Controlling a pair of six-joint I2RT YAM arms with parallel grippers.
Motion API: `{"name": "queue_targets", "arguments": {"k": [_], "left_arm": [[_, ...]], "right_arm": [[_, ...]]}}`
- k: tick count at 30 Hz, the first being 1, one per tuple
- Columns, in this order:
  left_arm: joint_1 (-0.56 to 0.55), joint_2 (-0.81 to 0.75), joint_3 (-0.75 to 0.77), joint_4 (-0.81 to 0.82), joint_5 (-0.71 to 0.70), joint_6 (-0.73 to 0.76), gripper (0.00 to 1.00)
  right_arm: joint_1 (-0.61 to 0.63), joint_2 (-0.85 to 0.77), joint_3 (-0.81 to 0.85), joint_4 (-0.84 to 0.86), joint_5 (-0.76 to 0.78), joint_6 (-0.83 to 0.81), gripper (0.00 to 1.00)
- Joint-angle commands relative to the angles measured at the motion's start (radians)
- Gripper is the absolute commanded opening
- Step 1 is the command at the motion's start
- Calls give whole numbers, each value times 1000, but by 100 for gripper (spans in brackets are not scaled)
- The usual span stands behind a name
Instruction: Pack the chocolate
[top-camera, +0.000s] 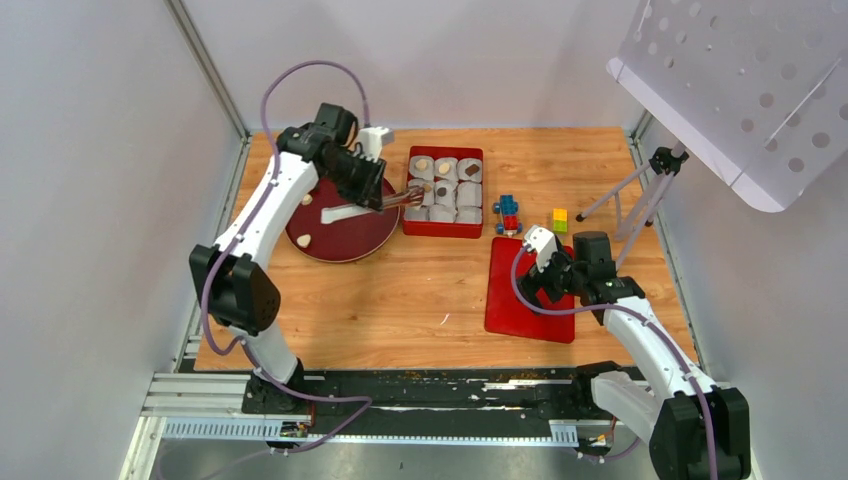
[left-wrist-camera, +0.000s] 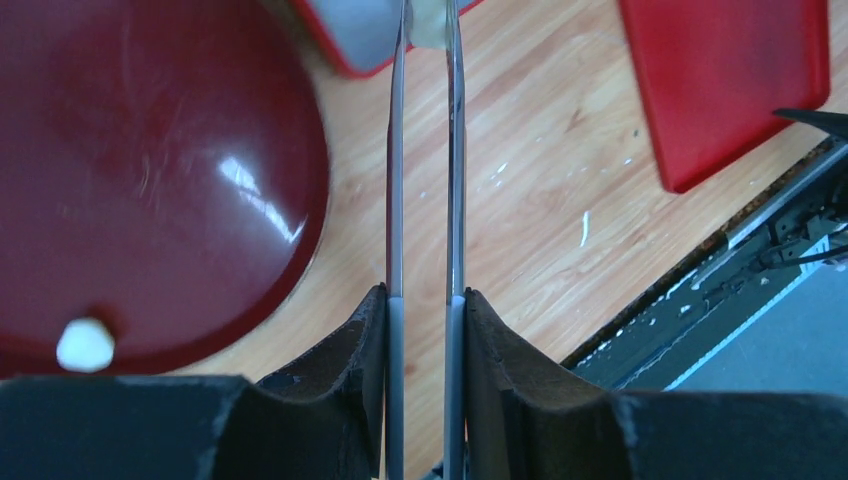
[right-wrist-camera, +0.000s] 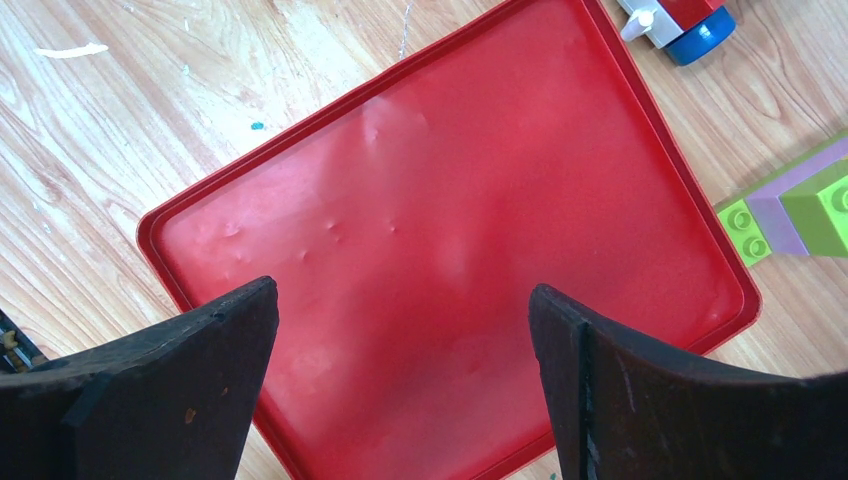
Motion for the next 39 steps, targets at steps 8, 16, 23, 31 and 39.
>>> {"name": "queue_targets", "arguments": {"k": [8, 16, 23, 31, 39], "left_arm": [[-159, 262, 300, 121, -10, 6, 13], [-178, 338, 327, 232, -30, -75, 14], [-178, 403, 344, 269, -19, -126, 14], [-182, 450, 359, 291, -16, -141, 16], [-181, 512, 400, 305, 22, -140, 18]], "right_arm": [[-7, -45, 2, 10, -3, -9, 96], [-21, -56, -7, 14, -5, -6, 96], [-22, -51, -9, 20, -7, -4, 96], [-24, -46, -8, 21, -7, -4, 96], [-26, -39, -5, 19, -6, -7, 96]]}}
